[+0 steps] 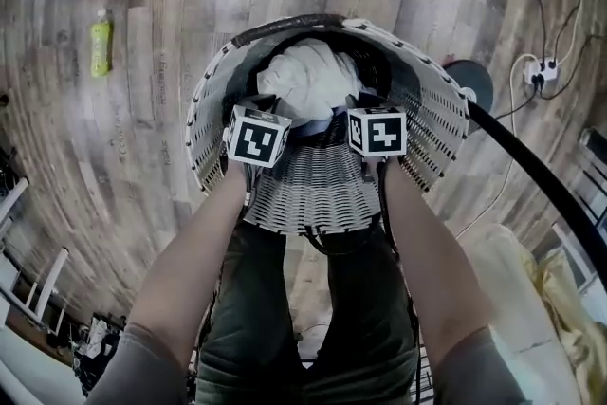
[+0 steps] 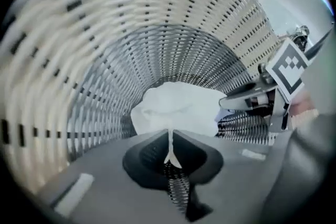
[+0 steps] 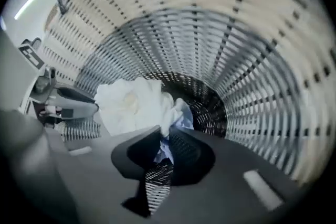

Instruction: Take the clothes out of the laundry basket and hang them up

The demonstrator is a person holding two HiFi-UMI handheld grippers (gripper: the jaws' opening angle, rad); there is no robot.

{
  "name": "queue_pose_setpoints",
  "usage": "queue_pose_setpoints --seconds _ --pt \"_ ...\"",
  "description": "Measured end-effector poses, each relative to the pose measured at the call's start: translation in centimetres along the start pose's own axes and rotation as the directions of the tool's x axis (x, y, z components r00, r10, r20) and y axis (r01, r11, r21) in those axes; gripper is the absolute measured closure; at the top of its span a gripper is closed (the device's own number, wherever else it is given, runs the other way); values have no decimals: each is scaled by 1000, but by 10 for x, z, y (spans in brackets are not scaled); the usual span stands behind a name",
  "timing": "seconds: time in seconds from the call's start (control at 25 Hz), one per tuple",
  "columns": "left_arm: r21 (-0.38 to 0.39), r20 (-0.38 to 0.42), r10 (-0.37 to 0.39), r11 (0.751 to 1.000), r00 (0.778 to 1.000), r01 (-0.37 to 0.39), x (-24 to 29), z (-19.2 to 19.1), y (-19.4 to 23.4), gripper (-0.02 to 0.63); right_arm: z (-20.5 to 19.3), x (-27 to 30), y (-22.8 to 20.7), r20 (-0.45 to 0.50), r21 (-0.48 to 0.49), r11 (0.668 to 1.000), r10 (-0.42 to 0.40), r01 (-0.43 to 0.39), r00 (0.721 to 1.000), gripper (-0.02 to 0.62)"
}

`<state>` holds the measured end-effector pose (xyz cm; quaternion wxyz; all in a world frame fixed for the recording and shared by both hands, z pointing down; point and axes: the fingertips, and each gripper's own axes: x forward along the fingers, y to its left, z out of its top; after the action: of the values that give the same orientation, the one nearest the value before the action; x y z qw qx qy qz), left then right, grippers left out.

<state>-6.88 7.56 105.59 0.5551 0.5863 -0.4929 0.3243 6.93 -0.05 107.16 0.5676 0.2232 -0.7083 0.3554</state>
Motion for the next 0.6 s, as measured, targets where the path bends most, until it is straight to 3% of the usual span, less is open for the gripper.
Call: queue_pose_setpoints --seconds 0.12,0.28,0.48,0.6 --pt "-30 -3 -7 1000 1000 7 -36 3 -9 580 5 -39 12 35 -11 1000 9 -9 999 517" --pt "-4 42 -17 1000 999 17 -86 23 -26 581 11 -99 26 95 58 998 19 -25 995 517" --pt "99 102 -37 995 994 27 -158 50 -53 581 20 -189 48 191 129 990 32 -57 981 519" --pt "161 125 -46 987 991 25 -213 66 -70 581 24 -248 64 223 125 989 50 -79 973 520"
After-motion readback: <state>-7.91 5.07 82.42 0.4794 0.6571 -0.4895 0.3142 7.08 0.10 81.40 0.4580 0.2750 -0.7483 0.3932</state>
